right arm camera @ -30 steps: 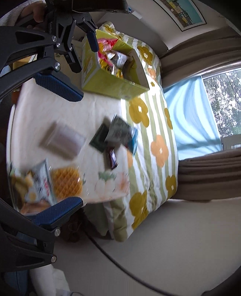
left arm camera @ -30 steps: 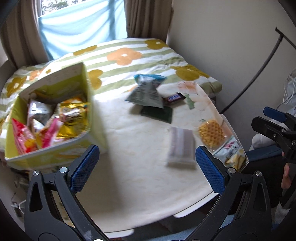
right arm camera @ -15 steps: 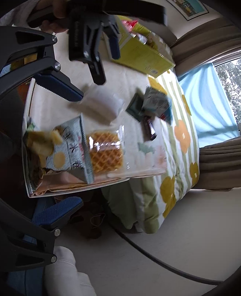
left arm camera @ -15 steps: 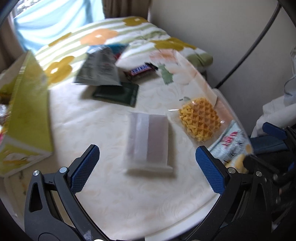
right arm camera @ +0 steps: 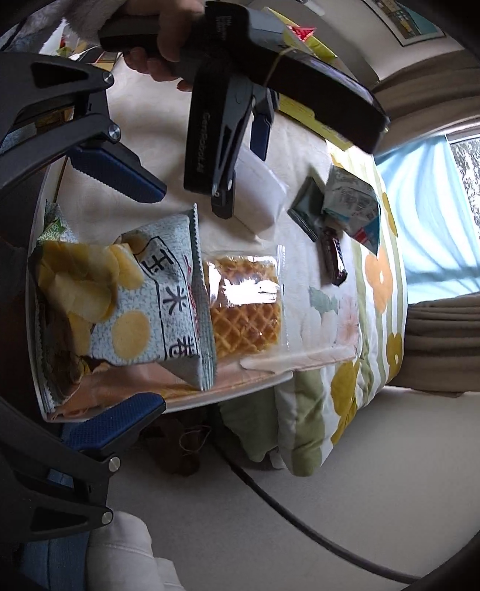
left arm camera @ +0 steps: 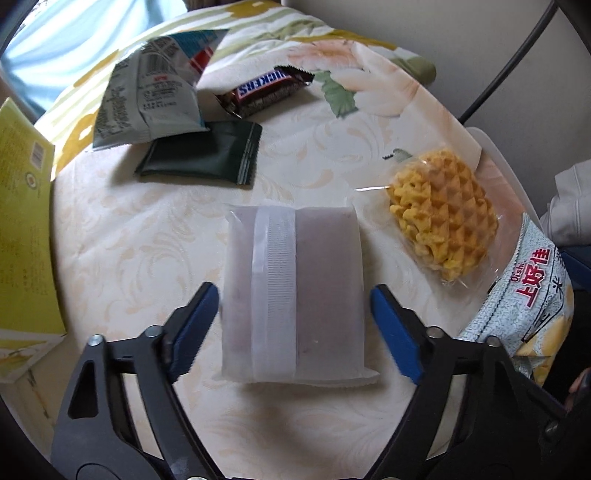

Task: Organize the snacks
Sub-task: 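Grasp the white paper packet with the left tool while the right tool grasps the chip bag, then carry both held packets over the yellow-green box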

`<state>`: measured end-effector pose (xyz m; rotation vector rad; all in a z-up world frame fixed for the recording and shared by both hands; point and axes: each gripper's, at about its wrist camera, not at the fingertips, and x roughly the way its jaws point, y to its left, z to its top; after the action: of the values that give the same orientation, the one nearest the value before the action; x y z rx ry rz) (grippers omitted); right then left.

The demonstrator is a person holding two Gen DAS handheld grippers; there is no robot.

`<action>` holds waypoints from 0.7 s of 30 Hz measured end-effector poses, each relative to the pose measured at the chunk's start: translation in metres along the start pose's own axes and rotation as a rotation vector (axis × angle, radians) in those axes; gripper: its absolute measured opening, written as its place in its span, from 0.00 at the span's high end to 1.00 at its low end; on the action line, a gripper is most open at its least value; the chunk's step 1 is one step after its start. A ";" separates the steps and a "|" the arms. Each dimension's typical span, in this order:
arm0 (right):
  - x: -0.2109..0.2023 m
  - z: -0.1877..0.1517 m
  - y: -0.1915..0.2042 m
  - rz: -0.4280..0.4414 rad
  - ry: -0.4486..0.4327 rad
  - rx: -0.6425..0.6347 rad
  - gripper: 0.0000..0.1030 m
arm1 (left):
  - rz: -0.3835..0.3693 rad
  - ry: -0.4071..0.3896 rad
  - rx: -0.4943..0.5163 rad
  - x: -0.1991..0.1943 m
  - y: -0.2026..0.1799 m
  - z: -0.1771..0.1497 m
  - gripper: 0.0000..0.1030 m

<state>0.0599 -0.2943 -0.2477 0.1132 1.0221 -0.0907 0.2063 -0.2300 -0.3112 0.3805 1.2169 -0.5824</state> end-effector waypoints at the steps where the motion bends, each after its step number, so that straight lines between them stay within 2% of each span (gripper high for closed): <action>1: 0.001 0.000 0.002 -0.005 0.001 -0.009 0.01 | 0.001 0.005 0.001 0.002 0.000 0.000 0.30; 5: 0.004 -0.001 0.008 -0.018 0.005 -0.052 0.03 | 0.013 -0.003 0.012 0.002 -0.001 0.003 0.40; 11: 0.009 -0.001 0.005 -0.022 0.016 -0.064 0.04 | 0.020 0.008 0.024 0.002 -0.001 0.007 0.42; 17: 0.015 -0.001 0.004 0.002 0.058 -0.072 0.22 | 0.016 0.015 -0.007 -0.005 0.007 0.000 0.42; 21: 0.019 -0.003 0.007 0.011 0.075 -0.084 0.29 | 0.014 0.008 -0.021 -0.012 0.013 -0.007 0.42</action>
<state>0.0684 -0.2869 -0.2648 0.0457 1.0986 -0.0339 0.2067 -0.2130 -0.3020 0.3738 1.2266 -0.5562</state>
